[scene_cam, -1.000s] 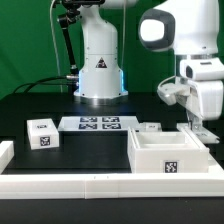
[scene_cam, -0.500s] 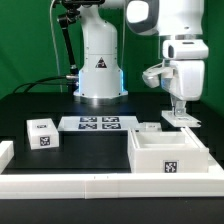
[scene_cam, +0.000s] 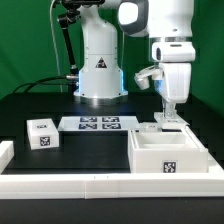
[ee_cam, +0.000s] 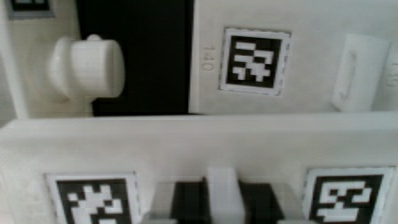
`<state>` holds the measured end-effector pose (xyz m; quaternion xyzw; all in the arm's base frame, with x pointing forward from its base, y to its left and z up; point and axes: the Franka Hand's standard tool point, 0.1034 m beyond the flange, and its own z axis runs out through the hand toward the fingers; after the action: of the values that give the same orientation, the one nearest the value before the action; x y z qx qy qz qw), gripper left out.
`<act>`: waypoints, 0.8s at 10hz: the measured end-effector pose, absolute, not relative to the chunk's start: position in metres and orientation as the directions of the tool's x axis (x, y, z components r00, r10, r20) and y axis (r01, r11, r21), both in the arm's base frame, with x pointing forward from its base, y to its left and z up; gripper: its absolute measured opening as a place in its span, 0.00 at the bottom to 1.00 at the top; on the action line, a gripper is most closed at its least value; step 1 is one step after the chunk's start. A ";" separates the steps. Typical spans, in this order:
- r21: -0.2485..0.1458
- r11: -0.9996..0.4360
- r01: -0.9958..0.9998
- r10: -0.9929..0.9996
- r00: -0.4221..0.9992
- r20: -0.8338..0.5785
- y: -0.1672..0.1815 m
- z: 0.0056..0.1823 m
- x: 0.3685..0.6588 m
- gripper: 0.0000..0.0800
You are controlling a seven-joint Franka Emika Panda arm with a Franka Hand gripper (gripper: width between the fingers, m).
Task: Assemble cabinet
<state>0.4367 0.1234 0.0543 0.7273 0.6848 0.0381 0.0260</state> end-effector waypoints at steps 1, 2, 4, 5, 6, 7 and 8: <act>0.089 -0.064 0.994 0.998 0.062 0.020 0.123 0.054 0.437 0.09; 0.089 -0.066 0.994 0.998 0.065 0.020 0.123 0.054 0.437 0.09; 0.087 -0.077 0.993 0.997 0.075 0.021 0.124 0.053 0.436 0.09; 0.085 -0.088 0.993 0.996 0.086 0.022 0.124 0.052 0.436 0.09; 0.084 -0.106 0.991 0.994 0.104 0.024 0.125 0.052 0.435 0.09; 0.083 -0.123 0.989 0.992 0.121 0.025 0.126 0.052 0.435 0.09; 0.079 -0.136 0.988 0.991 0.135 0.025 0.126 0.050 0.433 0.09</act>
Offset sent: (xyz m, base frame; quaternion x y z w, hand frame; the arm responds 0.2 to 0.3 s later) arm 0.0075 -0.0015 -0.0020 -0.0081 -0.0103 0.0233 0.9996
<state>0.4334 0.1261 0.0502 0.7529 0.6568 0.0355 0.0213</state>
